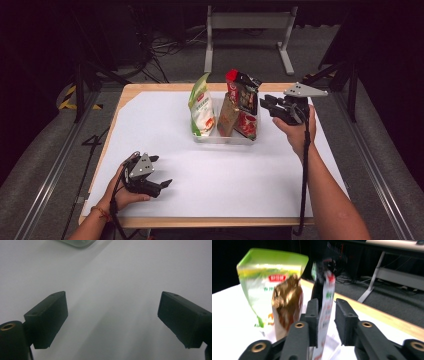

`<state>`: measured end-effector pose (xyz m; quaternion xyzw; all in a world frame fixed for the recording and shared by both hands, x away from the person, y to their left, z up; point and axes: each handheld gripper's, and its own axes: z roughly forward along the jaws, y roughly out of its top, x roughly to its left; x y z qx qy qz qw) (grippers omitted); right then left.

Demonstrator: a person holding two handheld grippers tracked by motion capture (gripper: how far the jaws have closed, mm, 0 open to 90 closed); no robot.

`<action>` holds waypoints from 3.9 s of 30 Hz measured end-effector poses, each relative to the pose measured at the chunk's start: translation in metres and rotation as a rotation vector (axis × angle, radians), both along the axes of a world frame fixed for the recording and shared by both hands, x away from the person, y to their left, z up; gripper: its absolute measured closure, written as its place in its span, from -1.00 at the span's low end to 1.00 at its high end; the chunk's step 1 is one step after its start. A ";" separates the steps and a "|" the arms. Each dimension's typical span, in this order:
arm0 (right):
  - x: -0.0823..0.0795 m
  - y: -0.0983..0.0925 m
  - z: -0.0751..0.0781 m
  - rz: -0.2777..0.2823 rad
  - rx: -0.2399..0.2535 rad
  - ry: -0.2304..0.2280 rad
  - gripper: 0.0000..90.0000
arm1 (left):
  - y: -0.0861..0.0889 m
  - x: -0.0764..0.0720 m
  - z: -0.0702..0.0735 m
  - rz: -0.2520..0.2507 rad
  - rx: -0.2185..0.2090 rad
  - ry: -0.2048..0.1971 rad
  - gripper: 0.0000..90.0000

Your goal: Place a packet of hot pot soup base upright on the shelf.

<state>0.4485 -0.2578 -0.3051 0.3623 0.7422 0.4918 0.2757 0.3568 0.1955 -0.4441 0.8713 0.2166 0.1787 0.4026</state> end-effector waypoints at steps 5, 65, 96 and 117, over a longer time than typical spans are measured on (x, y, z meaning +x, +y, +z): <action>-0.009 -0.002 -0.019 0.026 -0.065 0.037 0.83 | 0.001 0.000 0.001 0.003 -0.012 -0.006 -0.78; -0.021 0.013 -0.086 -0.001 -0.229 0.150 0.96 | 0.005 -0.002 0.002 0.010 -0.001 -0.009 -0.78; -0.039 0.019 -0.071 0.067 -0.281 0.087 0.82 | 0.003 -0.002 0.002 0.002 0.007 -0.013 -0.78; -0.049 0.009 -0.073 0.094 -0.280 0.081 0.46 | 0.002 -0.002 0.001 0.002 0.006 -0.006 -0.78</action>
